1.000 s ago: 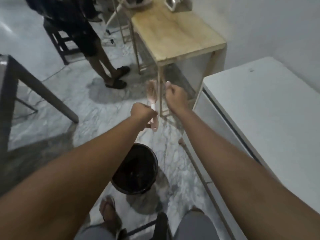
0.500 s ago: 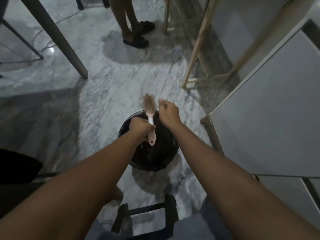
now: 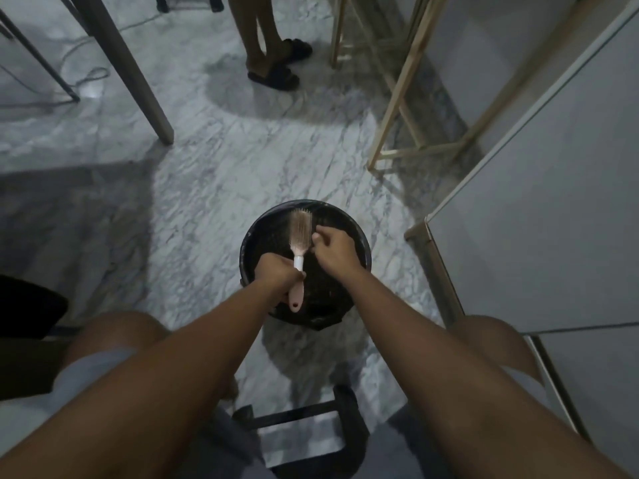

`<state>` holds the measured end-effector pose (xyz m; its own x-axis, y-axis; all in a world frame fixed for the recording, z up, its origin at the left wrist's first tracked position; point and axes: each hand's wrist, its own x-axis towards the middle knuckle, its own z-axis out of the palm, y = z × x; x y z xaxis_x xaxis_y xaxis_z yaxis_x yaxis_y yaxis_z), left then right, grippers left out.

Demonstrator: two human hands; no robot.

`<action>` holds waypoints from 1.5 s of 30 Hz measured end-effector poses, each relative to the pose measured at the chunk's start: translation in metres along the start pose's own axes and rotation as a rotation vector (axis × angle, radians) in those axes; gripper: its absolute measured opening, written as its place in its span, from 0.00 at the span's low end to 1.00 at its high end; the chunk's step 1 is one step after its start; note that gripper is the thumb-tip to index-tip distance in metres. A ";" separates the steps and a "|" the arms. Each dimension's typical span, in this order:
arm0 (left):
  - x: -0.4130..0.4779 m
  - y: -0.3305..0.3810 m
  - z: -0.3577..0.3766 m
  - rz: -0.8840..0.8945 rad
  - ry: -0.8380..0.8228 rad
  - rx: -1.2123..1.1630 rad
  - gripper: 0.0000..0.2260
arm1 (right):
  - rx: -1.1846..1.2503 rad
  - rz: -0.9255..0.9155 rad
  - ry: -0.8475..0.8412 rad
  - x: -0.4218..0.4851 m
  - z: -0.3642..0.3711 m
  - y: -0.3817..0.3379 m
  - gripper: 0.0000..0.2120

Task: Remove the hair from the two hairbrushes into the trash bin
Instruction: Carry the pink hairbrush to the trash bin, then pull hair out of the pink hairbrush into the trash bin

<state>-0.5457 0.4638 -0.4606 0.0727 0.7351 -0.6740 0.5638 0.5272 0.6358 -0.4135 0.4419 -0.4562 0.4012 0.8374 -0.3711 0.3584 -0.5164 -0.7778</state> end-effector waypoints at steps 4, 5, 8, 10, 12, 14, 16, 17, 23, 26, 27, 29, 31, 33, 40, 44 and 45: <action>0.008 -0.009 0.005 -0.006 -0.026 -0.031 0.07 | 0.068 0.032 0.026 0.009 0.007 0.015 0.20; 0.011 -0.013 0.009 -0.020 -0.050 -0.052 0.07 | 0.083 0.035 0.024 0.010 0.009 0.020 0.20; 0.024 -0.023 0.020 -0.057 -0.102 -0.137 0.09 | 0.134 0.051 0.022 0.018 0.015 0.037 0.22; 0.037 -0.032 0.027 -0.075 -0.120 -0.171 0.11 | 0.137 0.059 0.012 0.025 0.022 0.048 0.23; 0.047 -0.042 0.030 -0.089 -0.143 -0.188 0.11 | 0.118 0.062 0.022 0.032 0.029 0.058 0.23; 0.056 -0.050 0.032 -0.109 -0.193 -0.243 0.11 | 0.140 0.071 0.039 0.039 0.034 0.066 0.22; 0.063 -0.053 0.033 -0.119 -0.233 -0.323 0.11 | 0.164 0.071 0.047 0.043 0.036 0.068 0.19; 0.066 -0.053 0.033 -0.119 -0.244 -0.355 0.11 | 0.169 0.072 0.047 0.045 0.037 0.068 0.17; 0.083 -0.045 0.027 -0.076 -0.272 -0.383 0.11 | 0.301 0.092 0.051 0.058 0.044 0.064 0.04; 0.087 -0.042 0.027 -0.078 -0.288 -0.346 0.09 | 0.272 0.083 0.049 0.060 0.043 0.061 0.05; 0.088 -0.043 0.028 -0.083 -0.274 -0.344 0.10 | 0.270 0.081 0.050 0.060 0.043 0.060 0.05; 0.089 -0.045 0.032 -0.091 -0.238 -0.340 0.09 | 0.270 0.081 0.058 0.061 0.044 0.062 0.05; 0.091 -0.050 0.036 -0.109 -0.206 -0.343 0.09 | 0.276 0.083 0.062 0.060 0.045 0.065 0.04; 0.090 -0.055 0.039 -0.137 -0.173 -0.369 0.09 | 0.259 0.066 0.054 0.056 0.043 0.065 0.04; 0.088 -0.068 0.037 -0.211 -0.082 -0.462 0.11 | 0.161 -0.279 0.300 0.053 0.036 0.049 0.05; 0.086 -0.071 0.032 -0.173 -0.078 -0.501 0.11 | 0.147 -0.301 0.414 0.046 0.033 0.048 0.04; 0.086 -0.071 0.031 -0.155 -0.085 -0.502 0.11 | 0.078 -0.215 0.339 0.047 0.032 0.053 0.03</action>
<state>-0.5541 0.4761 -0.5754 0.0979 0.6061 -0.7893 0.1118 0.7814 0.6139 -0.4026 0.4597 -0.5307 0.5841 0.8115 -0.0178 0.4046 -0.3100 -0.8603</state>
